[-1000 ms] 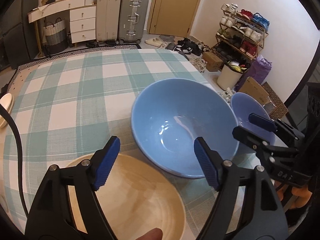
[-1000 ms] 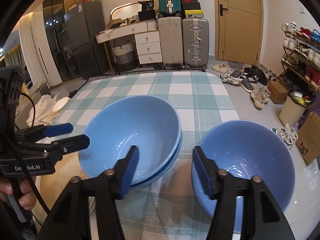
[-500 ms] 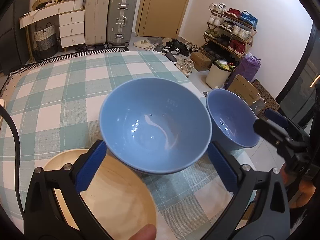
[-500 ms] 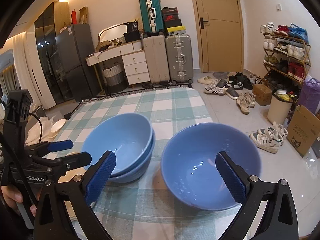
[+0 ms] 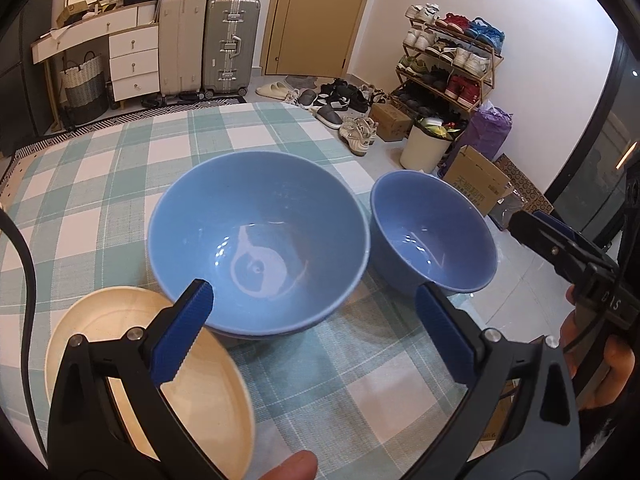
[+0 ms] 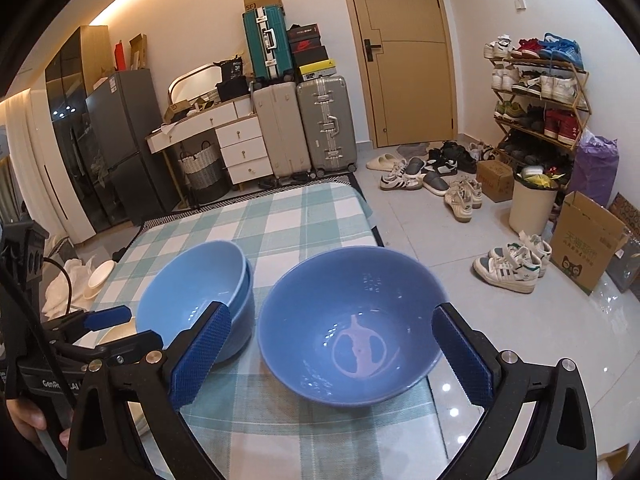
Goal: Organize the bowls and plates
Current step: 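Move both open tools to the third light-blue bowl, then close the right tool on the bowl rim while the left tool closes on it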
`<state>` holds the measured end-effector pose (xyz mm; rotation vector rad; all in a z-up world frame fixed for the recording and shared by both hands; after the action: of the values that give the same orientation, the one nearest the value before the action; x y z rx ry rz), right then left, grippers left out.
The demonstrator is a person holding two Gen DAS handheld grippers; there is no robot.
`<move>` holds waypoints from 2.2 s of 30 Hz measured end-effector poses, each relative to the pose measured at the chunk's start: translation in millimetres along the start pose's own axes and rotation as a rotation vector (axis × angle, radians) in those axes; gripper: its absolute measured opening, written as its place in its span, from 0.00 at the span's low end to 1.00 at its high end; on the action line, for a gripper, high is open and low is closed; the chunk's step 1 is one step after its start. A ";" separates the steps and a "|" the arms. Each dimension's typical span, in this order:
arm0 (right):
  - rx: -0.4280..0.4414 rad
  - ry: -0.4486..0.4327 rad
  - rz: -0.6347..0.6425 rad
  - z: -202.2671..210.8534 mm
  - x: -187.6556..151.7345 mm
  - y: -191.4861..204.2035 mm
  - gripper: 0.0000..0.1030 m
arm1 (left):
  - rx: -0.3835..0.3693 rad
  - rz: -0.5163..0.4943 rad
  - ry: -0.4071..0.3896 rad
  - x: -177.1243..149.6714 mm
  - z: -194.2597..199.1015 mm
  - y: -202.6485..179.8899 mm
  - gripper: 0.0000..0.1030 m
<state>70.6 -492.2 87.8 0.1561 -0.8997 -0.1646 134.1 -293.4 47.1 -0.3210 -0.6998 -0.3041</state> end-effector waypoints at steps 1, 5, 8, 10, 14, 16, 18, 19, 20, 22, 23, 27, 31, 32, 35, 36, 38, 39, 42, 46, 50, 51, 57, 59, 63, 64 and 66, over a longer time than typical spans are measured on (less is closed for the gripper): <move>-0.002 -0.002 -0.009 1.4 0.2 -3.9 0.99 | -0.003 -0.005 0.001 -0.5 -0.3 -4.2 0.98; -0.011 -0.003 -0.060 6.0 1.6 -20.4 0.99 | -0.010 -0.029 0.007 -3.3 -1.8 -20.9 0.98; -0.017 -0.005 -0.077 8.8 2.2 -26.6 0.99 | -0.024 -0.047 0.011 -5.8 -3.9 -33.6 0.98; -0.029 -0.007 -0.077 10.6 2.4 -29.5 0.99 | -0.036 -0.053 0.016 -7.4 -4.6 -41.5 0.98; -0.037 -0.008 -0.084 11.6 2.4 -34.8 0.99 | -0.063 -0.052 0.014 -8.2 -6.7 -52.4 0.94; -0.039 -0.005 -0.097 11.1 2.0 -39.3 0.99 | -0.068 -0.063 0.015 -8.8 -8.7 -57.4 0.89; -0.042 -0.003 -0.110 10.5 1.3 -43.9 0.99 | -0.080 -0.074 0.027 -9.8 -12.0 -62.5 0.88; -0.038 -0.003 -0.118 9.6 0.8 -46.2 0.99 | -0.083 -0.076 0.029 -10.0 -13.4 -65.2 0.85; -0.035 -0.001 -0.126 8.0 0.7 -48.2 0.99 | -0.087 -0.080 0.031 -10.2 -15.6 -65.9 0.81; -0.033 0.013 -0.146 4.0 -0.5 -53.1 0.99 | -0.100 -0.088 0.043 -10.1 -19.6 -72.6 0.73; -0.031 0.018 -0.151 2.4 -1.5 -55.1 0.99 | -0.107 -0.092 0.049 -10.1 -21.3 -75.2 0.69; -0.025 0.026 -0.157 -2.0 -3.7 -57.9 0.99 | -0.133 -0.099 0.063 -11.2 -28.2 -85.1 0.60; -0.029 0.038 -0.166 -7.5 -6.5 -63.5 0.99 | -0.136 -0.100 0.085 -12.9 -37.5 -93.5 0.54; -0.029 0.043 -0.170 -9.6 -6.9 -65.0 0.99 | -0.137 -0.094 0.090 -12.4 -40.7 -93.9 0.53; -0.037 0.049 -0.179 -14.5 -9.4 -69.8 0.99 | -0.131 -0.077 0.100 -12.7 -49.1 -96.8 0.51; -0.042 0.049 -0.182 -15.6 -10.3 -71.3 0.99 | -0.129 -0.071 0.104 -12.3 -52.5 -97.4 0.50; -0.046 0.052 -0.186 -18.6 -12.2 -73.8 0.99 | -0.111 -0.066 0.107 -11.3 -59.0 -98.8 0.49; -0.043 0.055 -0.188 -20.6 -13.2 -75.0 0.99 | -0.097 -0.063 0.105 -10.6 -61.8 -98.7 0.49; -0.050 0.061 -0.186 -25.6 -15.6 -77.3 0.91 | -0.089 -0.048 0.104 -8.6 -68.4 -97.4 0.48; -0.067 0.086 -0.197 -36.9 -19.8 -83.0 0.72 | -0.082 -0.036 0.106 -6.1 -76.5 -94.3 0.48; -0.072 0.103 -0.215 -48.4 -26.3 -90.3 0.56 | -0.077 -0.030 0.109 -4.2 -84.5 -92.6 0.47; -0.069 0.105 -0.217 -50.2 -27.2 -91.4 0.55 | -0.075 -0.031 0.109 -3.7 -86.5 -92.5 0.47; -0.060 0.097 -0.231 -57.7 -31.3 -95.4 0.46 | -0.070 -0.029 0.107 -1.1 -95.1 -90.1 0.46; -0.058 0.094 -0.235 -60.1 -32.1 -96.5 0.43 | -0.069 -0.032 0.107 -0.9 -96.5 -90.9 0.45; -0.055 0.092 -0.237 -62.8 -33.2 -96.7 0.36 | -0.071 -0.040 0.108 -0.6 -99.4 -93.2 0.42; -0.054 0.094 -0.235 -63.3 -32.9 -95.8 0.34 | -0.074 -0.040 0.108 -0.7 -100.0 -93.7 0.41; -0.050 0.092 -0.237 -64.3 -33.3 -94.4 0.30 | -0.080 -0.047 0.108 0.3 -101.5 -94.6 0.37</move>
<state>93.7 -573.2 3.7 0.2215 -0.7831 -0.3967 157.1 -418.5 -8.3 -0.3617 -0.5902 -0.3916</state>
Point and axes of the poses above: each gripper's, at about its wrist camera, not at the fingertips, and z roughly against the way its jaws point, y to its left, x to its top, the point moved 3 cm from there along -z, roughly the way its jaws point, and after that the axes turned 2 degrees about -z, right-handed, at the moved point
